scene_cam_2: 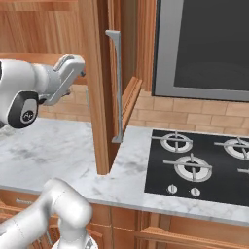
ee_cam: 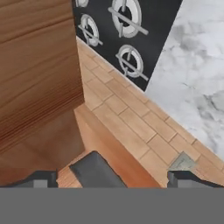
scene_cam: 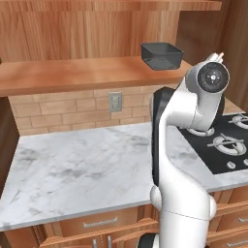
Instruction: Retrieve the tupperware and aluminum foil from the cabinet and place them on the dining counter near the plate with avocado and cucumber to prepare for storing leftovers.
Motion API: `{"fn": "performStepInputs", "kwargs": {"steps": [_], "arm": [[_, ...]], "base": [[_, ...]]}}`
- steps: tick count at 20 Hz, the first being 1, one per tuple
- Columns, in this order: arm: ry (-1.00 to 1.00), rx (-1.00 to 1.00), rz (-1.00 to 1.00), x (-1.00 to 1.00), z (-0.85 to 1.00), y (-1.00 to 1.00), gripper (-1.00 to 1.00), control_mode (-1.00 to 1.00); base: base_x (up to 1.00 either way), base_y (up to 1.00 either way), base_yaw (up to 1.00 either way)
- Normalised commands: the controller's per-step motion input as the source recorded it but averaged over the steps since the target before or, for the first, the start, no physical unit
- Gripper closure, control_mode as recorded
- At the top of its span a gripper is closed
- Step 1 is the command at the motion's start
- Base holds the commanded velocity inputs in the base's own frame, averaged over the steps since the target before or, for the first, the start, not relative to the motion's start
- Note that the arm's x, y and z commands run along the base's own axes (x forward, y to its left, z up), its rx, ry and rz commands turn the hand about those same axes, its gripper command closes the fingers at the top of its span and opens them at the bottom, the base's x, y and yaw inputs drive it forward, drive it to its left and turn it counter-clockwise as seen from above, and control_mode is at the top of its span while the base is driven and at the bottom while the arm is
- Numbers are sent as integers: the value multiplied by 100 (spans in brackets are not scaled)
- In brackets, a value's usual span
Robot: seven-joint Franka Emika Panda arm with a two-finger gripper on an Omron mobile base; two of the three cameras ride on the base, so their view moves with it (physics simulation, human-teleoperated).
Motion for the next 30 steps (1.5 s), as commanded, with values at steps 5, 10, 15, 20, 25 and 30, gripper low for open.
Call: {"fn": "performStepInputs", "kwargs": {"steps": [5,10,15,20,25,30], "arm": [[12,0,20,1,9,21,-100,-100],[23,-45,42,-5,-7,50,-100,-100],[22,-61,50,0,-15,36,-100,-100],[3,-57,48,-4,0,0,-100,-100],[0,-50,48,0,0,-11,-100,-100],[0,-57,50,0,0,0,-100,-100]], "base": [[0,0,0],[0,0,0],[0,0,0],[0,0,0],[0,0,0],[0,0,0]]}}
